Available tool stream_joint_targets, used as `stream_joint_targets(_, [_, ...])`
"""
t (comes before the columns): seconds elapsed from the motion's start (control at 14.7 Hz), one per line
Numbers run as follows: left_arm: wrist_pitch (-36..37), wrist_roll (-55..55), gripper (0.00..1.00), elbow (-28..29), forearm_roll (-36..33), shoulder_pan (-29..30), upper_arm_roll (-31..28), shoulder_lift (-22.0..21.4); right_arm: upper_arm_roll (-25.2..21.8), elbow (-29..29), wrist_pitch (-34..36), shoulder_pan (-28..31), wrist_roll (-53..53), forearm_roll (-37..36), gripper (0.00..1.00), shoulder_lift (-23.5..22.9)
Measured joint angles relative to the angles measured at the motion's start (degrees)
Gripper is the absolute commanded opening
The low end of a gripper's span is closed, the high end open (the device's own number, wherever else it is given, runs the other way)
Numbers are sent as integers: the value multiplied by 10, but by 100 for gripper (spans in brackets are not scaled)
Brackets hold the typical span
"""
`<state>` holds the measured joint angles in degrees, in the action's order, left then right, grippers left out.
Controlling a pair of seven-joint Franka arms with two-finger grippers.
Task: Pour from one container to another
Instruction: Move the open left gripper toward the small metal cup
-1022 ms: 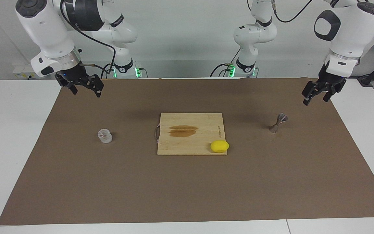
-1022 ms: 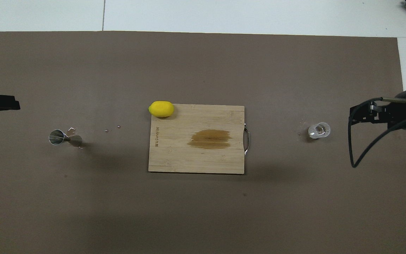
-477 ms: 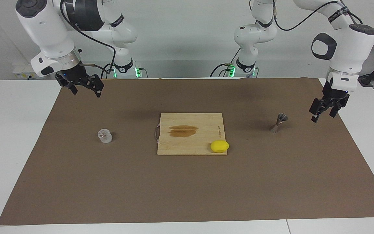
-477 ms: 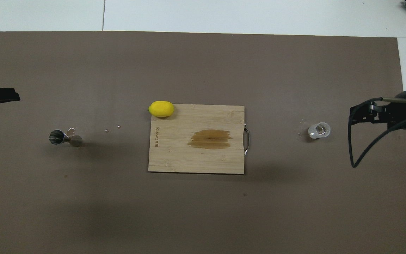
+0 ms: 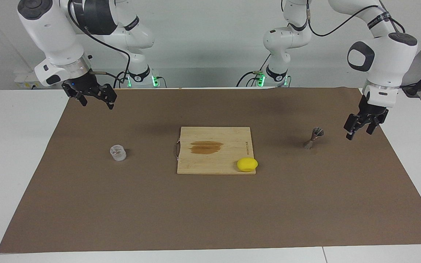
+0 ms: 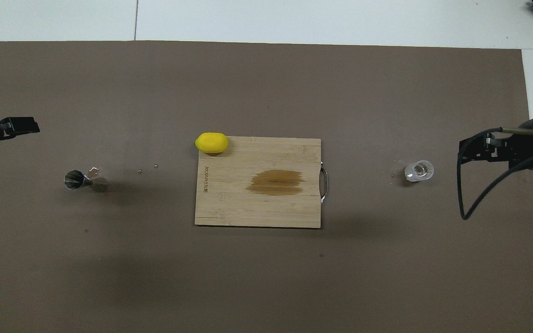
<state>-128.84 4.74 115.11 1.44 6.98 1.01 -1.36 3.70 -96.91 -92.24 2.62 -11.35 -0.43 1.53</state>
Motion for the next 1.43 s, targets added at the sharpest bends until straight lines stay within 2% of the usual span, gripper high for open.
stream_joint_targets(0.2, [34, 0, 100, -1, 0, -12, 4, -1, 0, 0, 0, 0, 0, 0, 100, 0])
stream_joint_targets(0.41, [101, 0, 100, -8, 5, -24, 7, -2, 0, 0, 0, 0, 0, 0, 100, 0])
stream_joint_targets(0.61, [117, -7, 100, -15, 39, -23, 5, -2, 0, 0, 0, 0, 0, 0, 100, 0])
stream_joint_targets(0.82, [126, -49, 100, -15, 145, -7, 0, 2, 0, 0, 0, 0, 0, 0, 100, 0])
stream_joint_targets(1.02, [145, -137, 100, -15, 231, 28, -2, 10, 0, 0, 0, 0, 0, 0, 100, 0])
stream_joint_targets(1.43, [175, -383, 100, -14, 354, 93, -4, 43, 0, 0, 0, 0, 0, 0, 100, 0])
